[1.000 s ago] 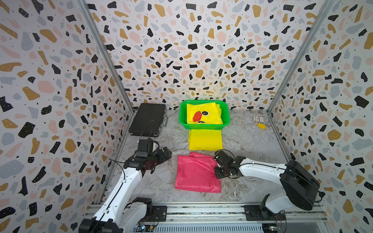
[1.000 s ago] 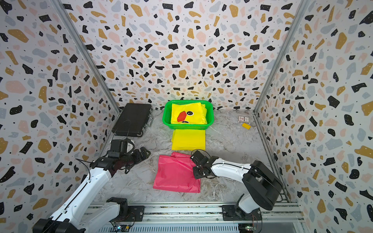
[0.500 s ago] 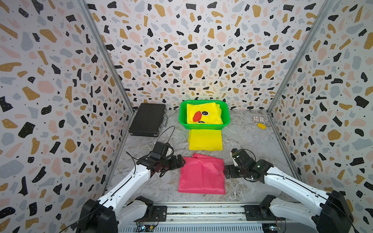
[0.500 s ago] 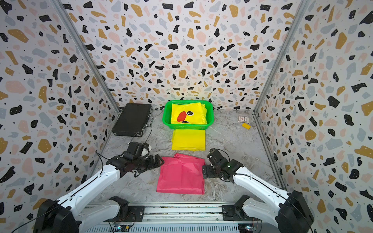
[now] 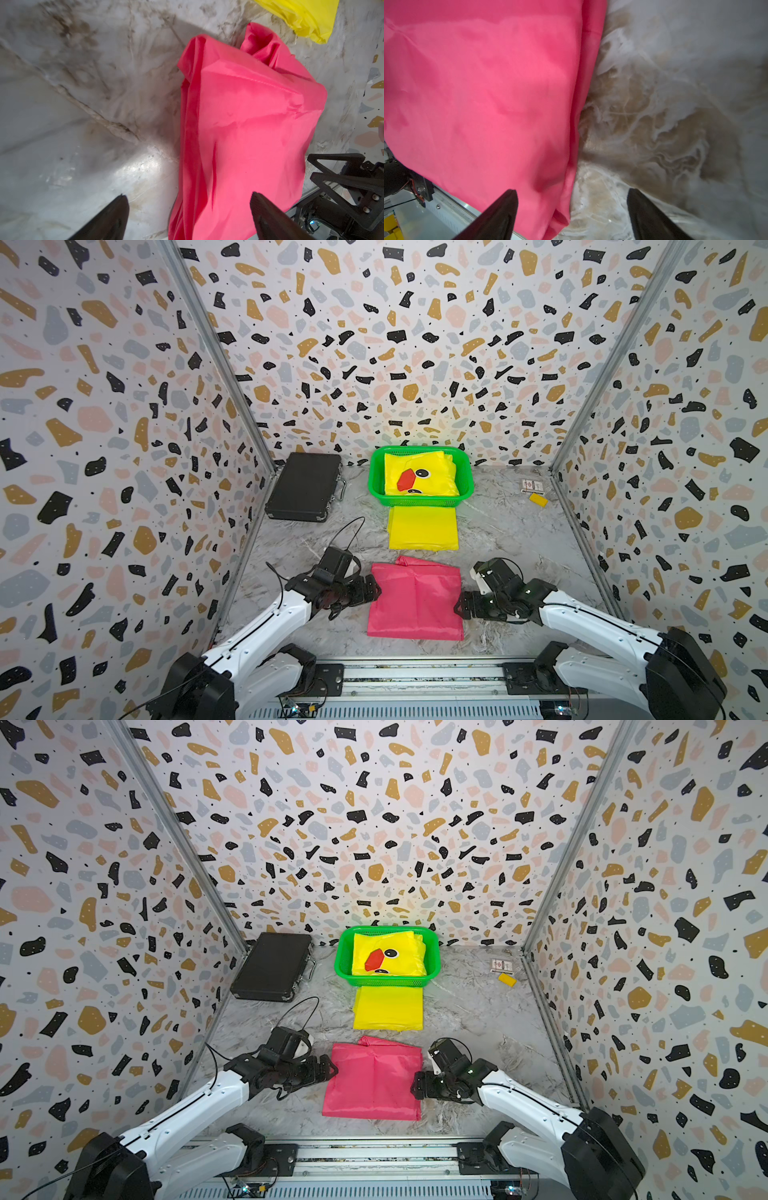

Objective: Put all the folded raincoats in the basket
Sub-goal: Move the raincoat to the center of the board, then pick up the raincoat from the center of the board.

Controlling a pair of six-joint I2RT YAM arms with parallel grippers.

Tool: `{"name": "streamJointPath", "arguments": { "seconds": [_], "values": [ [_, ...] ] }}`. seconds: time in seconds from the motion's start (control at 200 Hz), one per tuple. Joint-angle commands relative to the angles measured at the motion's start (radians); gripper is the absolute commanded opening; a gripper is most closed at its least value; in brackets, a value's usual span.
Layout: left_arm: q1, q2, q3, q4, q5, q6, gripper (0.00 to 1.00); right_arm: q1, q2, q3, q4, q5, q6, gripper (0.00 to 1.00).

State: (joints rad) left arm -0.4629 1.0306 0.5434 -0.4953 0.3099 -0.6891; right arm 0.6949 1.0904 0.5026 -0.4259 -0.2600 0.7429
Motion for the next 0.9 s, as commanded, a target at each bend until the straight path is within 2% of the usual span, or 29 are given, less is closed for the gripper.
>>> {"name": "streamJointPath", "arguments": {
  "seconds": [0.0, 0.365, 0.891],
  "values": [
    [-0.027, 0.009, -0.01, 0.033, -0.006, -0.001, 0.95, -0.001, 0.007, -0.006, 0.062, -0.028, 0.026, 0.87],
    [-0.072, 0.147, -0.017, 0.092, -0.01, 0.023, 0.93, -0.001, 0.082, -0.032, 0.132, -0.033, 0.042, 0.84],
    [-0.101, 0.252, -0.034, 0.196, 0.021, 0.022, 0.88, 0.0, 0.158, -0.068, 0.225, -0.054, 0.09, 0.73]
  ]
}}
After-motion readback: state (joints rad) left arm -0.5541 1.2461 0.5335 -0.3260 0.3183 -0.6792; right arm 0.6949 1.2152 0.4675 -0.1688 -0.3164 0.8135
